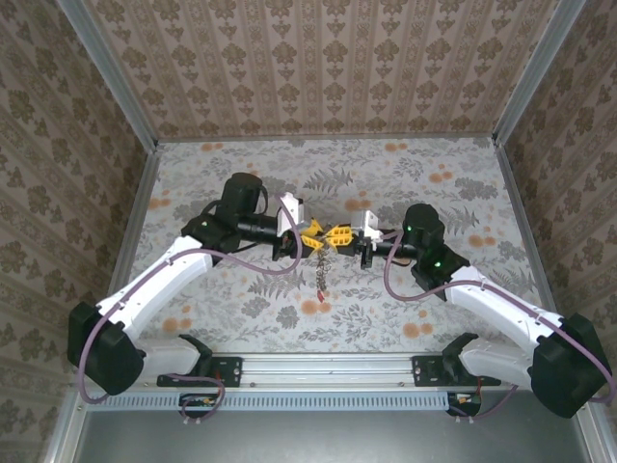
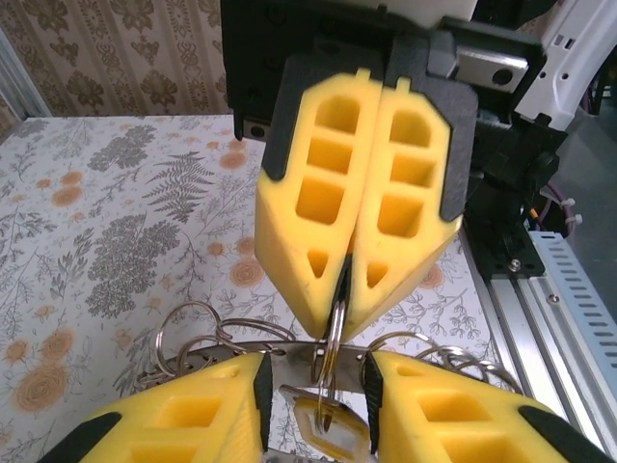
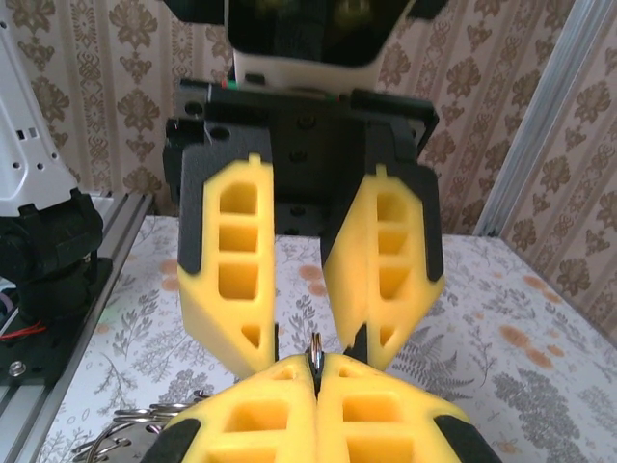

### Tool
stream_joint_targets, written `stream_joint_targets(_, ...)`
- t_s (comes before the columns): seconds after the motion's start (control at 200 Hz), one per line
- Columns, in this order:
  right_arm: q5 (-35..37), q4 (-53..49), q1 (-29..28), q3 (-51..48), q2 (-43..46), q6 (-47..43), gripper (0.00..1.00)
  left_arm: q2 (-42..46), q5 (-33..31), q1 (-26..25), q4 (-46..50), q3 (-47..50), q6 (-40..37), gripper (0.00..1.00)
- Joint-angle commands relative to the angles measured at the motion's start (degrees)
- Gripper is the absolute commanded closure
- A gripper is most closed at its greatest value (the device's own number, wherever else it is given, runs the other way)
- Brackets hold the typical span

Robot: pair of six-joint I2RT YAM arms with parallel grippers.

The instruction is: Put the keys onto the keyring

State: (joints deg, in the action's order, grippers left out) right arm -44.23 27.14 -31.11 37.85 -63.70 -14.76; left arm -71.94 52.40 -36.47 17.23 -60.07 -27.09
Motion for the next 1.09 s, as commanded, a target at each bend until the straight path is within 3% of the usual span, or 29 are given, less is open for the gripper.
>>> stream_joint_targets(0.0, -2.1, 5.6, 0.2, -0.4, 0.4, 1.8, 1.0, -0.6, 1.0, -0.6, 1.1, -0.5, -1.8, 0.73)
stream_joint_targets(0.15, -2.4, 2.0, 0.2, 0.2, 0.5, -0.4, 1.0, 0.0, -0.3, -0.6, 1.7, -0.5, -2.5, 1.0)
stream_joint_targets(0.295, -1.5, -8.9, 0.2, 1.7, 1.8, -7.6, 1.0, 1.3, -3.2, -0.6, 3.4, -0.6, -3.9, 1.0)
stream_joint_targets(0.37, 0.3, -20.7, 0.2, 4.7, 2.6, -14.4, 0.85, 1.6, -5.1, -0.6, 5.2, -1.0, -4.4, 1.0)
stream_joint_targets(0.545, 6.4, -37.2, -0.2, 10.1, 3.0, -24.1, 0.67, 0.2, -9.2, -1.1, 13.3, -4.6, -6.6, 1.0)
stream_joint_targets(0.645, 12.8, -43.3, -3.0, 13.3, 1.3, -26.6, 0.63, 0.1, -9.8, -1.4, 14.8, -4.9, -7.8, 1.0)
stream_joint_targets(0.745, 14.4, -46.7, -4.1, 16.2, -1.2, -25.8, 0.59, -0.5, -10.3, -2.1, 16.7, -5.9, -9.2, 1.0)
stream_joint_targets(0.935, 15.4, -47.1, -5.4, 19.6, -4.8, -23.6, 0.59, -2.5, -10.5, -3.6, 19.7, -8.2, -11.0, 1.0)
stream_joint_targets(1.09, 15.3, -48.3, -6.0, 21.1, -6.9, -23.6, 0.67, -3.6, -10.3, -4.1, 21.0, -9.2, -11.1, 1.0)
